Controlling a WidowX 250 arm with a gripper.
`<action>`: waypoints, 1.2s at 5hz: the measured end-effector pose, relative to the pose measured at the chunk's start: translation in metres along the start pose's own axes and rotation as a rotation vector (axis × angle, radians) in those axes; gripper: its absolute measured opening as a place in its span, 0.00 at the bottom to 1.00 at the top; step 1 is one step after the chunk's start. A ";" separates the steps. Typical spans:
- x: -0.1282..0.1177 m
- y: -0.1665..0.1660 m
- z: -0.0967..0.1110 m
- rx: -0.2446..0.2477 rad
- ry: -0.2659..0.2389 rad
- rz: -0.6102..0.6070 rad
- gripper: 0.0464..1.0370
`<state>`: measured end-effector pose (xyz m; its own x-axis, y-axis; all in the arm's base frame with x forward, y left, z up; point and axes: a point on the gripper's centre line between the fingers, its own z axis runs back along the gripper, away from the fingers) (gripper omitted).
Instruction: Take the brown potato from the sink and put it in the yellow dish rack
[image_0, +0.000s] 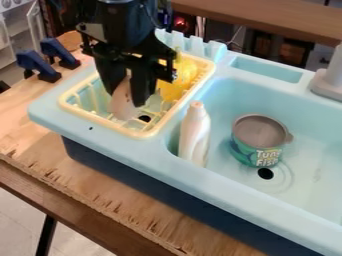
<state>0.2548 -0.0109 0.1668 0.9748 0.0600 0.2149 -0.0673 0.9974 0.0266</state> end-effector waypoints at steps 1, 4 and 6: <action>0.007 0.012 -0.002 0.001 -0.030 0.050 0.46; 0.025 0.025 -0.040 -0.038 -0.039 0.139 0.46; 0.025 0.023 -0.072 -0.114 0.012 0.121 0.51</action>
<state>0.2926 0.0161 0.1023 0.9635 0.1799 0.1983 -0.1606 0.9809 -0.1100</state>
